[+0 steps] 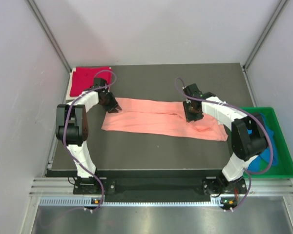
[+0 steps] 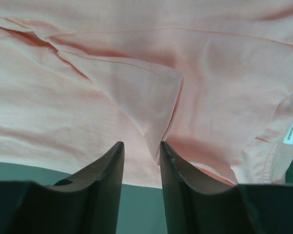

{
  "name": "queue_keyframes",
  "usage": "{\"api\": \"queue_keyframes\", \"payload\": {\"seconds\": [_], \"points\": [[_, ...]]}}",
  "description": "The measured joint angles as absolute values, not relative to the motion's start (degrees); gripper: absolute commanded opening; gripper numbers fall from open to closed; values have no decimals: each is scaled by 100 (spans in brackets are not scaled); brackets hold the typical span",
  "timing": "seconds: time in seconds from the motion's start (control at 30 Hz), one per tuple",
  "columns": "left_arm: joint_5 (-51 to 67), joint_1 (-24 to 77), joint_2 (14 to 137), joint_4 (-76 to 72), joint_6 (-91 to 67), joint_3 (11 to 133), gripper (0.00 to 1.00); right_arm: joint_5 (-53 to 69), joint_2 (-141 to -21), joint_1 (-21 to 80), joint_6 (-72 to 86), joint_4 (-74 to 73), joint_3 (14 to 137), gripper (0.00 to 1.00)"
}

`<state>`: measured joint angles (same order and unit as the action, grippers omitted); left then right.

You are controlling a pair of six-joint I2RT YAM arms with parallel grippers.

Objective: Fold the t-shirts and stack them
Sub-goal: Fold the tshirt

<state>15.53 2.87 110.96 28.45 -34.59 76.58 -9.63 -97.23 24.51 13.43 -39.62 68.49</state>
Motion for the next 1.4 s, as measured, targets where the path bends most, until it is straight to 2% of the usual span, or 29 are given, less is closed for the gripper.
{"api": "queue_keyframes", "payload": {"seconds": [0.17, 0.53, 0.8, 1.0, 1.2, 1.4], "points": [[1566, 325, 11096, 2808, -3450, 7572, 34, -775, -9721, 2364, 891, -3876, 6858, 45], [2292, 346, 10890, 2829, -3312, 7518, 34, 10, -9968, 1675, 38, -3568, 7244, 50], [2414, 349, 10578, 2869, -3155, 7520, 34, 486, -10565, 1581, -261, -3505, 7328, 48], [2421, 349, 10578, 2871, -3159, 7520, 34, 987, -10584, 1594, -220, -3457, 7312, 47], [2449, 349, 10578, 2856, -3203, 7511, 33, 1540, -9697, 2014, 298, -3105, 6589, 45], [2467, 357, 10578, 2801, -3249, 7422, 34, 1678, -8768, 2578, 897, -3122, 6099, 38]]}}
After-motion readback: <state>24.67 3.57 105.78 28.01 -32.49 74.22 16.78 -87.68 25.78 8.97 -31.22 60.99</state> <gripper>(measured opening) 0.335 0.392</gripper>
